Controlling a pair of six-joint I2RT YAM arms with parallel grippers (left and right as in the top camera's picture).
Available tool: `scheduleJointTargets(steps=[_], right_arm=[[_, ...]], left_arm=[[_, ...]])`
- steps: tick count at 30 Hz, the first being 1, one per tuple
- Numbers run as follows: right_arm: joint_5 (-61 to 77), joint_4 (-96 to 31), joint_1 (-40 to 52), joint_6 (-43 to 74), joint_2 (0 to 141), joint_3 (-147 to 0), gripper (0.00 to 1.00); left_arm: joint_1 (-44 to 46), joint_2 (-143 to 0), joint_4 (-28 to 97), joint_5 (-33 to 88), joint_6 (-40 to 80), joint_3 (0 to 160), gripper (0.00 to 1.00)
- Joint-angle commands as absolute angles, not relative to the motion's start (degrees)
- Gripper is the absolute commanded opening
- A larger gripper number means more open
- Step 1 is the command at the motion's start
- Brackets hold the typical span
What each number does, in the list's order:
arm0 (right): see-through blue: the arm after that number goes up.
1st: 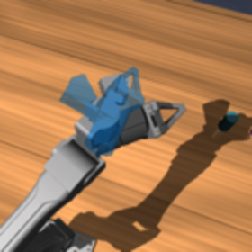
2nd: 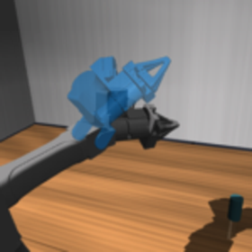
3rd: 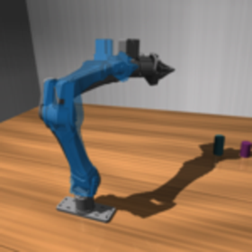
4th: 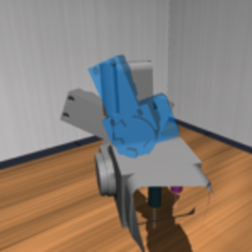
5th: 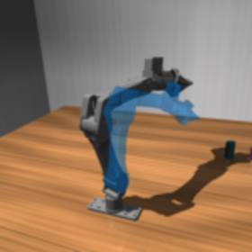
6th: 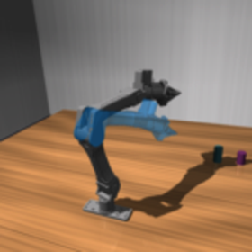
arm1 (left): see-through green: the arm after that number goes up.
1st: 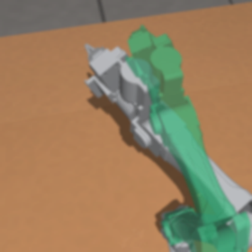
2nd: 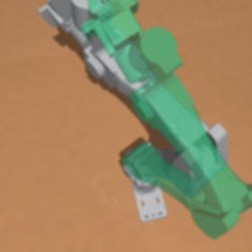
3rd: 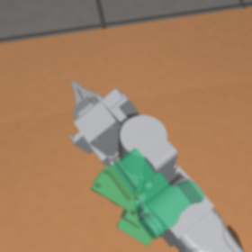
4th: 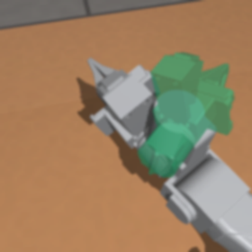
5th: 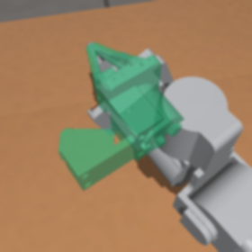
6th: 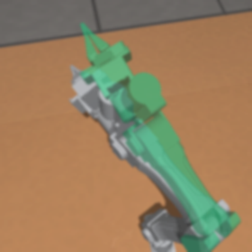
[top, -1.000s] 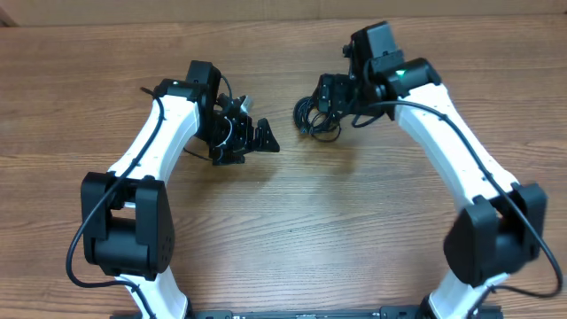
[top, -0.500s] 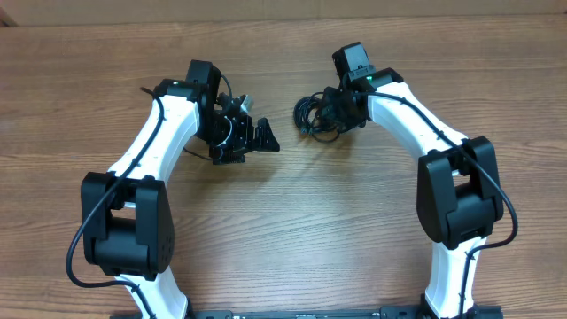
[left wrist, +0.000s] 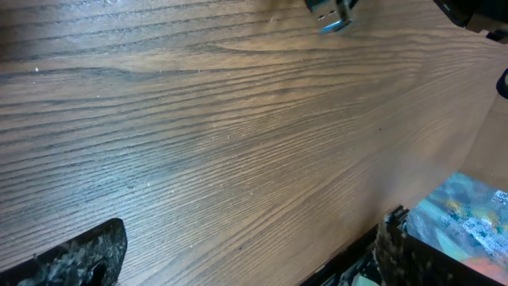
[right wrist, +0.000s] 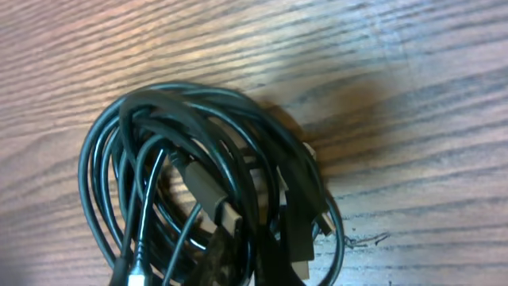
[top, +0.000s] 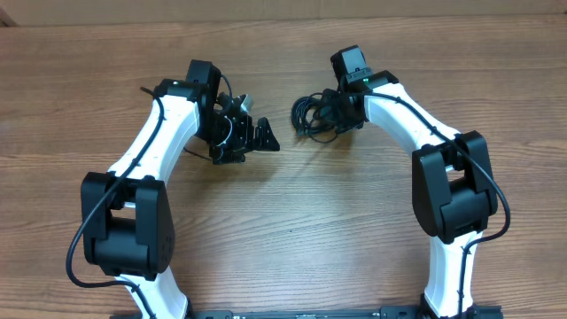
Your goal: Untangle cables
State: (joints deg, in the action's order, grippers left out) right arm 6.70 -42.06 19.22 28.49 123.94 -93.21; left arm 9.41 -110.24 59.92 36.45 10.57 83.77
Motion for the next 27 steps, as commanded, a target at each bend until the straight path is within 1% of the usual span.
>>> scheduleJointTargets(steps=[1, 4, 6, 8, 10, 11, 14, 17, 24, 27], right_arm=[[9.3, -44.1, 19.3, 28.3, 123.7, -94.4, 0.04], [16.4, -46.8, 19.0, 26.0, 121.9, -97.0, 0.04], [24.5, -47.9, 19.0, 21.6, 119.7, -98.6, 0.04], [33.8, -48.8, 19.0, 17.6, 116.9, -99.8, 0.04], [38.9, -49.7, 19.3, 15.9, 114.2, -100.2, 0.04], [39.9, -50.9, 19.5, 16.0, 111.6, -100.2, 0.04], [40.0, -53.6, 20.0, 16.0, 107.9, -100.2, 0.04], [40.3, -55.9, 20.3, 16.0, 105.4, -100.2, 0.04], [54.7, -56.0, 20.3, 16.0, 104.0, -100.2, 0.04], [53.5, -56.2, 20.3, 14.3, 104.0, -100.2, 0.04]], left_arm=[[10.0, -110.5, 59.7, 37.1, 10.8, 84.8, 1.00], [9.9, -110.5, 59.7, 37.2, 10.9, 84.8, 1.00], [9.9, -110.5, 59.7, 38.7, 12.0, 84.8, 1.00], [9.8, -110.5, 59.5, 43.3, 12.3, 84.8, 1.00], [9.3, -110.5, 59.0, 48.6, 12.3, 84.8, 0.98], [8.5, -110.5, 58.2, 52.6, 12.3, 84.8, 0.91], [7.5, -110.5, 56.9, 55.7, 12.3, 84.8, 0.91], [7.1, -110.5, 56.7, 55.5, 12.3, 84.8, 0.91], [7.3, -110.5, 56.9, 55.5, 13.4, 84.8, 0.92], [7.3, -110.5, 56.9, 54.8, 13.4, 84.8, 0.93]])
